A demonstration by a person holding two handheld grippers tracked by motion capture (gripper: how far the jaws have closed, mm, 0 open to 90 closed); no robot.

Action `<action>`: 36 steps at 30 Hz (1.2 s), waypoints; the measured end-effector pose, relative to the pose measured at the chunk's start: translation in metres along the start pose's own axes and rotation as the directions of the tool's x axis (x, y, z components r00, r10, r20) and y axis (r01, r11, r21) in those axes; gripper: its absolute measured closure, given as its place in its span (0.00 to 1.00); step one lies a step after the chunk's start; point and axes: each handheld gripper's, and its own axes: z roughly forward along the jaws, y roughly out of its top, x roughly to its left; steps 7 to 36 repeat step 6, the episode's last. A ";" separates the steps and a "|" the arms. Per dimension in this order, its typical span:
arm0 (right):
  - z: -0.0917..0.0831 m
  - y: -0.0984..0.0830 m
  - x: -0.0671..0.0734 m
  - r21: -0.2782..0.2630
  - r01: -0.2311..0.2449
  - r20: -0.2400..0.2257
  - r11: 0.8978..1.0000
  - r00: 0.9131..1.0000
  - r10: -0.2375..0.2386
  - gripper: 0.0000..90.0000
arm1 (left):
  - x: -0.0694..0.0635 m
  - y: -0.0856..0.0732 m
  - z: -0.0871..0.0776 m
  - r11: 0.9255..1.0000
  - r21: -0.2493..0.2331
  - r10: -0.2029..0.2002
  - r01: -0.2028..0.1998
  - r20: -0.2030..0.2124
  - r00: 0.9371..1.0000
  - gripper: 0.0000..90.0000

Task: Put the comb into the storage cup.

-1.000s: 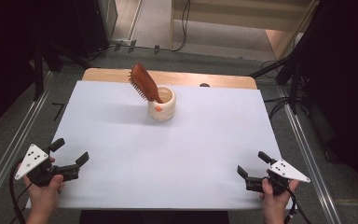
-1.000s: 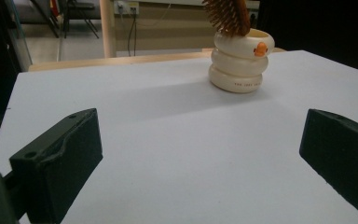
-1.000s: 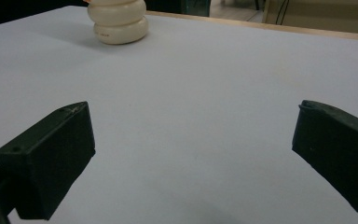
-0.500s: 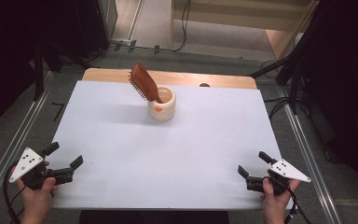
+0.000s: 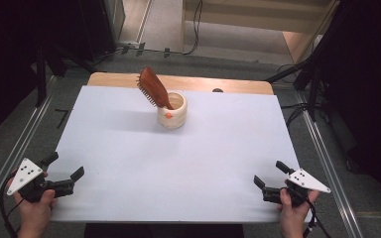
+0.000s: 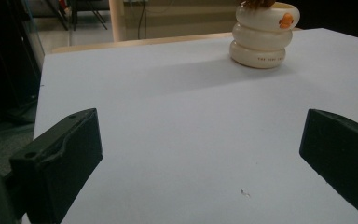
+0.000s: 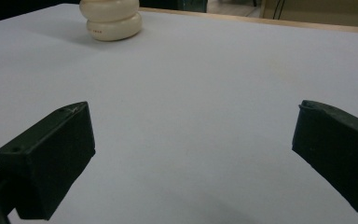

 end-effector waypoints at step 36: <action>0.001 -0.001 0.000 0.005 0.004 0.008 1.000 1.000 -0.004 0.00 | 0.003 -0.002 0.001 1.000 -0.005 -0.030 0.031 0.011 0.999 0.00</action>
